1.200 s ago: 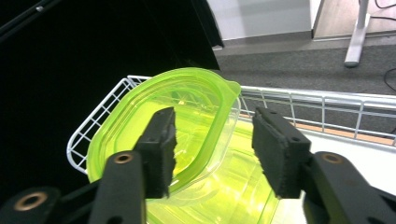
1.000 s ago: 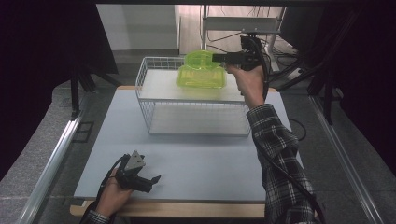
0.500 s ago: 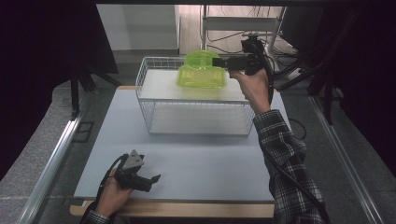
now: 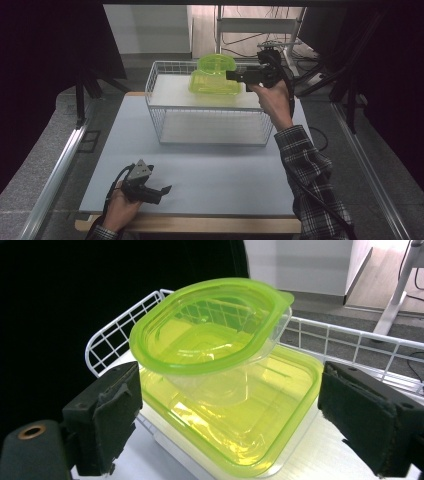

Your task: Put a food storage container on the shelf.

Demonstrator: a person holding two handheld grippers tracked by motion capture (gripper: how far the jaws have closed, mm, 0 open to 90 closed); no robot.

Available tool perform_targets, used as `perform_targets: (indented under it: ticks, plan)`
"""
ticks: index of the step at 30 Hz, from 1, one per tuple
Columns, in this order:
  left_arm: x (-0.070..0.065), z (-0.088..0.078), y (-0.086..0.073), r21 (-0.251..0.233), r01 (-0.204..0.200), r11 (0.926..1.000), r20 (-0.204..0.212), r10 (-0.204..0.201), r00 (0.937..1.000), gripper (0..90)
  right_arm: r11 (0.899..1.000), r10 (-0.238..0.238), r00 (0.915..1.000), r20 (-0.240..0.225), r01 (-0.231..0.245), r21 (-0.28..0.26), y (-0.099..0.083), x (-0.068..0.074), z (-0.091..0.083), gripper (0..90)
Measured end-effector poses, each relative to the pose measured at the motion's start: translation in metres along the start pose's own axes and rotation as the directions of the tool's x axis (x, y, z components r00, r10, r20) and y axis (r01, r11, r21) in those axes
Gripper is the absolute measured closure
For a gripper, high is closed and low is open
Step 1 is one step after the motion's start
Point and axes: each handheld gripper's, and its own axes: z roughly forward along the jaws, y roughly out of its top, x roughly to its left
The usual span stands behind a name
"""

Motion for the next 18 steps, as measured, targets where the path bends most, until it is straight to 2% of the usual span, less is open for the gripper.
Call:
perform_targets:
  ticks: [18]
  plan:
    - [0.000, 0.000, 0.000, -0.010, 0.003, 0.9999, 0.003, -0.003, 1.0000, 2.2, 0.999, -0.041, 0.9991, -0.014, 0.041, 0.026, -0.021, -0.004, -0.004, 4.3]
